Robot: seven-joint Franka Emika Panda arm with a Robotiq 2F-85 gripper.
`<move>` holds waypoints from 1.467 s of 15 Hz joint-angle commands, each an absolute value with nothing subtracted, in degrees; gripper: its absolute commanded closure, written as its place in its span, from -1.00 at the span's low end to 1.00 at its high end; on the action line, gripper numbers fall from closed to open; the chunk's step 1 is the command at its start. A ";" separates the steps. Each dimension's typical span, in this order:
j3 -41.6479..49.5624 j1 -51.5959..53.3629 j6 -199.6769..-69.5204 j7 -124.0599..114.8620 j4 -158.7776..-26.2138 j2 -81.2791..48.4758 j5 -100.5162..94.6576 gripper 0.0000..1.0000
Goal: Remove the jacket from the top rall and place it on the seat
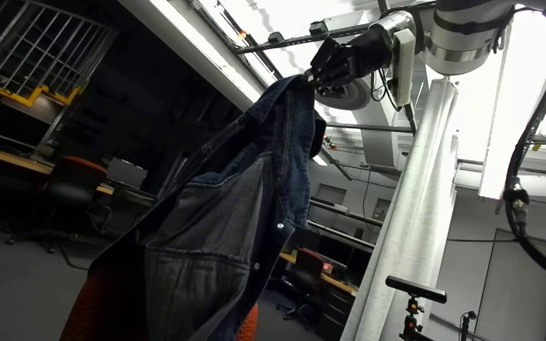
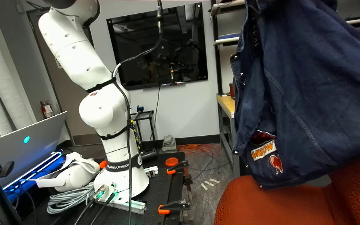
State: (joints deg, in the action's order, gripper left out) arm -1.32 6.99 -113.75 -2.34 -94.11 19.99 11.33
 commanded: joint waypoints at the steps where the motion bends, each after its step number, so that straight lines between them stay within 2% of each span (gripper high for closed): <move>1: -1.42 6.67 -112.22 -1.40 -91.64 18.81 13.15 0.95; 11: -2.49 4.10 -108.85 -5.91 -113.36 13.62 6.00 0.95; 17: -2.71 2.65 -115.39 -12.87 -123.30 6.36 -1.33 0.95; 22: -2.92 3.13 -127.48 -19.16 -127.57 0.03 -7.24 0.95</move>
